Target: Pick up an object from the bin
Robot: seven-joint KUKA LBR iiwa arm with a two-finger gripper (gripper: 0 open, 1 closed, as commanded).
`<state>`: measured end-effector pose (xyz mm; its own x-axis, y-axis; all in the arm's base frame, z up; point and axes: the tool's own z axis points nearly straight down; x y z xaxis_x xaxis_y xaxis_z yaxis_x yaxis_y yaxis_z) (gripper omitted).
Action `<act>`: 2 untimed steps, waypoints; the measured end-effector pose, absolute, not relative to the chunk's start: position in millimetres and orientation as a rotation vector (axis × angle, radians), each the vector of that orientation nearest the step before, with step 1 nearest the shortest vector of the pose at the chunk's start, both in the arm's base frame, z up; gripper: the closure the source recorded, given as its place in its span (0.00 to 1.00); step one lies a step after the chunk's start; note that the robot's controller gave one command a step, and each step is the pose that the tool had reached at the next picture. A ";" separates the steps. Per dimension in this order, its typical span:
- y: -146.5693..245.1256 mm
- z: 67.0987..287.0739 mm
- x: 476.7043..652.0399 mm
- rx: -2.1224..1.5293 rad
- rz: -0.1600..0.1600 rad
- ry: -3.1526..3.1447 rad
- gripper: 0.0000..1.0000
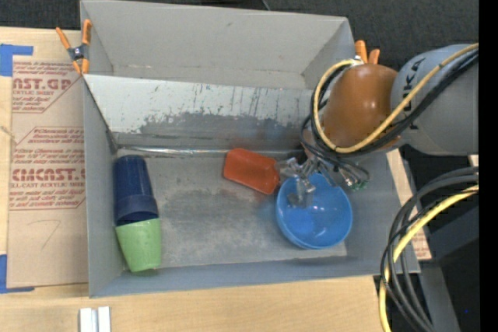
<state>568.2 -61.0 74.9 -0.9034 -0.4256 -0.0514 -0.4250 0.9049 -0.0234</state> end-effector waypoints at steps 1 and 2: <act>-60.4 73.0 553.5 -0.392 -0.003 3.074 0.00; -60.4 73.0 553.6 -0.392 -0.003 3.074 0.00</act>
Offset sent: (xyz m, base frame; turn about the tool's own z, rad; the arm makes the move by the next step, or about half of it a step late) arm 0.0000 0.0000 0.0000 0.0000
